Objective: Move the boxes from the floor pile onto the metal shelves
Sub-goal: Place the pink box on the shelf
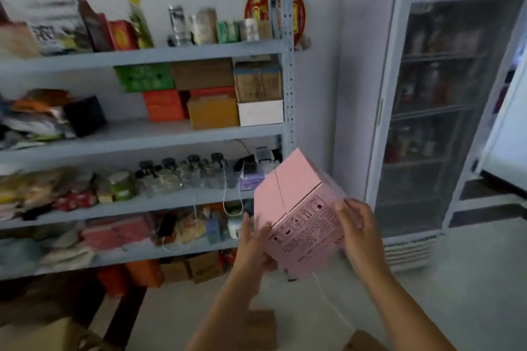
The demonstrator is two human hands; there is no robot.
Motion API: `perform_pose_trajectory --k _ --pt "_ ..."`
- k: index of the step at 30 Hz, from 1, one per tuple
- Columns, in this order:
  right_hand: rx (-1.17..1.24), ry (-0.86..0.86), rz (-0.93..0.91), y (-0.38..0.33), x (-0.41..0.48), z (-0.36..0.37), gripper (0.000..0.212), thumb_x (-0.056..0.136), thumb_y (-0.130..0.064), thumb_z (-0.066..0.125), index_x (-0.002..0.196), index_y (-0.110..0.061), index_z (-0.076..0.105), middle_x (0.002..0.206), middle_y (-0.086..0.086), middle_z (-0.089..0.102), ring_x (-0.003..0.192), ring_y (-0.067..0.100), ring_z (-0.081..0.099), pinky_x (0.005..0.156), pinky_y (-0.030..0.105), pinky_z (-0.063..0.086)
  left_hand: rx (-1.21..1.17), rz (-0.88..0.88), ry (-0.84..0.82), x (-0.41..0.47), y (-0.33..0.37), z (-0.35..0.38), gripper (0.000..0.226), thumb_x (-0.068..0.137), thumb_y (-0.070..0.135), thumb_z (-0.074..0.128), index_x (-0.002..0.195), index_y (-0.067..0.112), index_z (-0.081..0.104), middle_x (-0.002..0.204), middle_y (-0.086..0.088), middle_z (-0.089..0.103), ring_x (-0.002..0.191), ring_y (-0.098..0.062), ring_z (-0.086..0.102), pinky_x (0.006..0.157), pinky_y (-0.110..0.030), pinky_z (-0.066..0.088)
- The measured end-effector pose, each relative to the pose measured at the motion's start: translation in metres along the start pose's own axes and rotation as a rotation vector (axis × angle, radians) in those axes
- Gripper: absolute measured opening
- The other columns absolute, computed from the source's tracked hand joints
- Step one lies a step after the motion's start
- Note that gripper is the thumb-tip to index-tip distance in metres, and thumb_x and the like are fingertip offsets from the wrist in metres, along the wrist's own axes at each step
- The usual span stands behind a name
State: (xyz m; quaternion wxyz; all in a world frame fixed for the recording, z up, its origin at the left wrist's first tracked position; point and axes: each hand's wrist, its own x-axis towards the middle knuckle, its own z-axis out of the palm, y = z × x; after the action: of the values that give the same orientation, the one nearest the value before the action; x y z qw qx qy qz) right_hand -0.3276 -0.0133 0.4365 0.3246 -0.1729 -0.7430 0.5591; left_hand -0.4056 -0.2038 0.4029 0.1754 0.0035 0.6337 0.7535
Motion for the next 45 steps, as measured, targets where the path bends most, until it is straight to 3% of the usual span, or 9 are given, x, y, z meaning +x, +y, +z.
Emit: perform_pose_trajectory --k 4,7,11,14,20,24,33,41,45 --pt "0.053 -0.184 -0.088 -0.068 -0.004 0.021 0.057 0.077 -0.072 0.060 0.115 -0.029 0.051 0.107 -0.013 0.062 0.093 -0.001 0.062 0.064 0.015 0.049 -0.087 0.170 0.116 -0.025 0.061 -0.027 0.054 0.090 0.037 0.066 0.138 0.019 0.050 0.118 -0.009 0.070 0.105 -0.029 0.067 0.078 -0.041 0.054" --pt "0.077 -0.265 -0.155 -0.096 -0.005 0.040 0.073 0.073 -0.073 0.065 0.128 -0.028 0.049 0.115 -0.013 0.063 0.100 0.003 0.064 0.070 0.019 0.055 -0.109 0.248 0.146 -0.037 0.094 -0.045 0.053 0.086 0.046 0.066 0.134 0.030 0.053 0.117 -0.009 0.070 0.103 -0.028 0.067 0.076 -0.041 0.055" --pt "0.132 -0.358 -0.234 -0.130 -0.013 0.063 0.045 0.079 -0.044 0.070 0.117 -0.043 0.047 0.097 -0.027 0.068 0.087 -0.016 0.062 0.064 0.007 0.049 -0.080 0.359 0.069 -0.042 0.130 -0.065 0.048 0.091 0.037 0.063 0.134 0.042 0.042 0.116 -0.009 0.067 0.102 -0.029 0.068 0.084 -0.051 0.057" --pt "0.191 -0.340 -0.223 -0.146 -0.012 0.079 0.045 0.084 -0.027 0.069 0.118 -0.040 0.042 0.100 -0.023 0.061 0.079 -0.024 0.057 0.060 0.001 0.045 -0.016 0.437 -0.044 -0.037 0.154 -0.080 0.071 0.075 0.043 0.080 0.135 0.047 0.042 0.123 -0.005 0.067 0.108 -0.028 0.068 0.090 -0.057 0.054" --pt "0.184 -0.336 -0.271 -0.177 0.017 0.134 0.064 0.082 -0.042 0.070 0.136 -0.038 0.036 0.119 -0.008 0.064 0.102 0.003 0.066 0.070 0.016 0.055 0.085 0.635 -0.088 -0.003 0.201 -0.116 0.089 0.070 0.030 0.087 0.144 0.029 0.039 0.123 -0.002 0.068 0.111 -0.024 0.067 0.092 -0.053 0.055" --pt "0.177 -0.292 -0.302 -0.201 0.033 0.175 0.051 0.085 -0.037 0.069 0.125 -0.043 0.038 0.116 -0.013 0.063 0.095 -0.006 0.064 0.067 0.011 0.052 0.085 0.679 -0.134 0.025 0.235 -0.147 0.088 0.067 0.038 0.087 0.142 0.031 0.042 0.123 -0.006 0.068 0.112 -0.029 0.066 0.092 -0.057 0.054" --pt "0.100 -0.206 -0.283 -0.220 0.057 0.265 0.061 0.089 -0.042 0.065 0.141 -0.026 0.036 0.108 -0.016 0.060 0.089 -0.008 0.056 0.055 0.003 0.046 0.107 0.718 -0.164 0.080 0.283 -0.215 0.079 0.075 0.023 0.080 0.142 0.028 0.040 0.121 -0.004 0.069 0.110 -0.026 0.067 0.091 -0.052 0.056" --pt "0.127 -0.320 -0.232 -0.214 0.082 0.363 0.049 0.086 -0.045 0.064 0.125 -0.034 0.038 0.108 -0.020 0.059 0.100 -0.003 0.058 0.069 0.014 0.046 0.082 0.668 -0.046 0.127 0.293 -0.290 0.074 0.078 0.020 0.080 0.140 0.031 0.041 0.117 0.000 0.071 0.105 -0.021 0.070 0.084 -0.042 0.060" --pt "0.094 -0.365 -0.221 -0.204 0.103 0.413 0.044 0.088 -0.044 0.064 0.123 -0.029 0.042 0.100 -0.023 0.058 0.087 -0.009 0.056 0.060 0.009 0.044 0.078 0.624 0.025 0.158 0.291 -0.322 0.076 0.074 0.026 0.083 0.139 0.029 0.043 0.117 -0.005 0.071 0.105 -0.027 0.070 0.084 -0.048 0.059"
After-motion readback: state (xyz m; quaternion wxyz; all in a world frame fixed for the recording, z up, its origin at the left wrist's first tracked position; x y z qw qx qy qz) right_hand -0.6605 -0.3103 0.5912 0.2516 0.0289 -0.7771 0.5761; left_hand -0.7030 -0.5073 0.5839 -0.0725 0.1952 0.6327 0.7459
